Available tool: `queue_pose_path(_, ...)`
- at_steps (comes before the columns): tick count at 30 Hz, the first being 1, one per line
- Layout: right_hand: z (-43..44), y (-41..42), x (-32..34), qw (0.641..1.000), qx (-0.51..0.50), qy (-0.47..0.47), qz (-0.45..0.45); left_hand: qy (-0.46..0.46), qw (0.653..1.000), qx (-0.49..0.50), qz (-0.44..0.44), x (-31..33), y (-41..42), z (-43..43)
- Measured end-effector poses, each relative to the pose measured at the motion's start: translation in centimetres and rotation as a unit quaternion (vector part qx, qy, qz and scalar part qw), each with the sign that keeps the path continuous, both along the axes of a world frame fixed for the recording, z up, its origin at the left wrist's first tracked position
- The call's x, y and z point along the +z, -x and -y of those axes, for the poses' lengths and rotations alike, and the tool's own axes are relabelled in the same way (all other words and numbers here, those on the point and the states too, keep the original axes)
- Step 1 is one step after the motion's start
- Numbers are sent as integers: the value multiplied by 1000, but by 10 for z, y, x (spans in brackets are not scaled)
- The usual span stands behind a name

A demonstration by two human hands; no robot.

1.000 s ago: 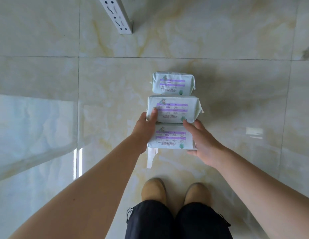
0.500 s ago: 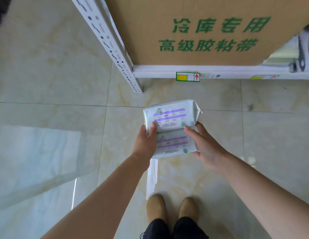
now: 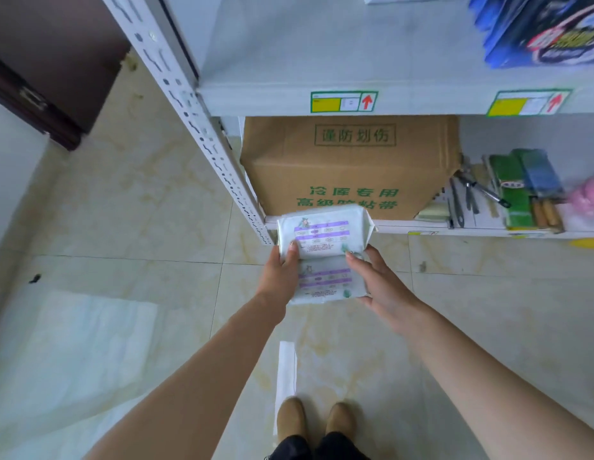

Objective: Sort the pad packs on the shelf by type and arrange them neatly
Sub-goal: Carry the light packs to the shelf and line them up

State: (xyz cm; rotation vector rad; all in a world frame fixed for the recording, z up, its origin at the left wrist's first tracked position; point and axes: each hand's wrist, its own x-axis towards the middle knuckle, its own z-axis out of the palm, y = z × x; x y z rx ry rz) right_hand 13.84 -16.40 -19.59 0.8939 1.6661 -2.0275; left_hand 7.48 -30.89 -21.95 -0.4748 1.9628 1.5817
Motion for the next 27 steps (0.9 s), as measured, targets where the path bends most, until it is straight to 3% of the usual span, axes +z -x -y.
queue_pose_path(10, -20, -24, 133, 999, 5, -18, -49, 2, 999, -24, -32, 126, -12, -20)
queue_pose_path(17, -33, -26, 191, 994, -27, -38, -102, -41, 997, -35, -63, 203, -9, -33)
queue_pose_path(27, -37, 1, 229, 990, -44, -44, -129, -42, 993, -75, -87, 244, 29, -39)
